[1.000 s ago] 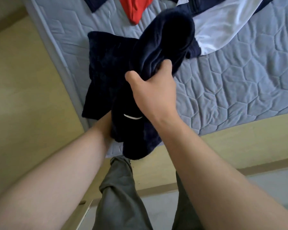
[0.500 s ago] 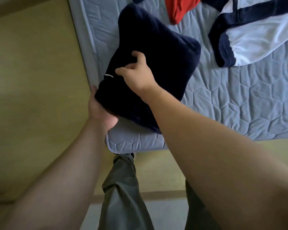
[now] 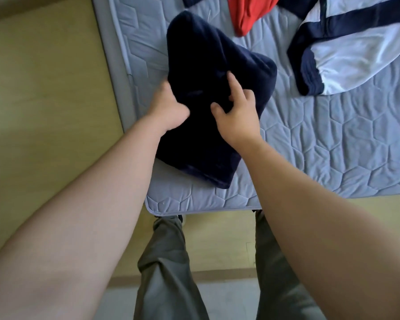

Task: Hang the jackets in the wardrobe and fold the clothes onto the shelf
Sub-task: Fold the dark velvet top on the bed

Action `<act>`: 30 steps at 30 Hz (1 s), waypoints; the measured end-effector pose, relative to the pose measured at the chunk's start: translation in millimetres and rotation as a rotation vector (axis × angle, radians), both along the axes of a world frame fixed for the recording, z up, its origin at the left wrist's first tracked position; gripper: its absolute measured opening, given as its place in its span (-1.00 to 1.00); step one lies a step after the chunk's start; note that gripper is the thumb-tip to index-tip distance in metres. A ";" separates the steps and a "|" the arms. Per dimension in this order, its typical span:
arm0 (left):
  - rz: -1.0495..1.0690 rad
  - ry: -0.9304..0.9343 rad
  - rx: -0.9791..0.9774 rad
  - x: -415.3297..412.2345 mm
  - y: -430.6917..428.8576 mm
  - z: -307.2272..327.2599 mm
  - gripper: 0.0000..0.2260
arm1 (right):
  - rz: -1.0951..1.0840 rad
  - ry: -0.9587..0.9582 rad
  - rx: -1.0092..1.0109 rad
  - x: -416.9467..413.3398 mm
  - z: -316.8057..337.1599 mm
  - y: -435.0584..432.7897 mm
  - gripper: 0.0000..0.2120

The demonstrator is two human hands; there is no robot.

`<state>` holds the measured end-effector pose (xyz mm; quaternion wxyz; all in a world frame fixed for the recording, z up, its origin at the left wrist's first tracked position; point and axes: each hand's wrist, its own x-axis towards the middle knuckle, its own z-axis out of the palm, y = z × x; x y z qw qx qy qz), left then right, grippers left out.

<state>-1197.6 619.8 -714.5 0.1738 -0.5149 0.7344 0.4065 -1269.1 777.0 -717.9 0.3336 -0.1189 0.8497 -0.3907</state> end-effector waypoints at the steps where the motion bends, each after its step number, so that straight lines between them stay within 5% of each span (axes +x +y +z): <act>1: 0.120 0.052 0.161 -5.8 2.4 -2.1 -0.38 | 0.043 -0.010 -0.002 -5.6 -0.6 0.7 -0.36; 6: 0.383 0.038 0.472 -7.8 -5.1 -12.2 -0.72 | -0.357 0.062 -0.011 -14.7 -4.7 25.2 -0.66; 10: 0.364 -0.021 0.530 4.9 -16.4 -23.1 -0.78 | -0.624 -0.570 0.070 -13.2 -16.0 48.1 -0.23; 13: 0.298 -0.054 0.561 13.4 -23.8 -30.5 -0.56 | -0.525 -0.848 0.038 -10.8 -25.2 55.6 -0.13; 17: 0.287 -0.024 0.547 17.6 -27.7 -37.6 -0.32 | -0.458 -0.867 -0.050 -13.2 -29.3 52.1 -0.18; 21: 0.306 0.057 0.599 29.8 -25.7 -24.2 -0.40 | -0.498 -0.781 -0.133 -17.2 -7.8 46.7 -0.41; 30: 0.473 0.297 0.875 119.2 -29.8 161.8 -0.58 | -0.380 -0.669 -0.210 28.9 172.7 34.7 -0.51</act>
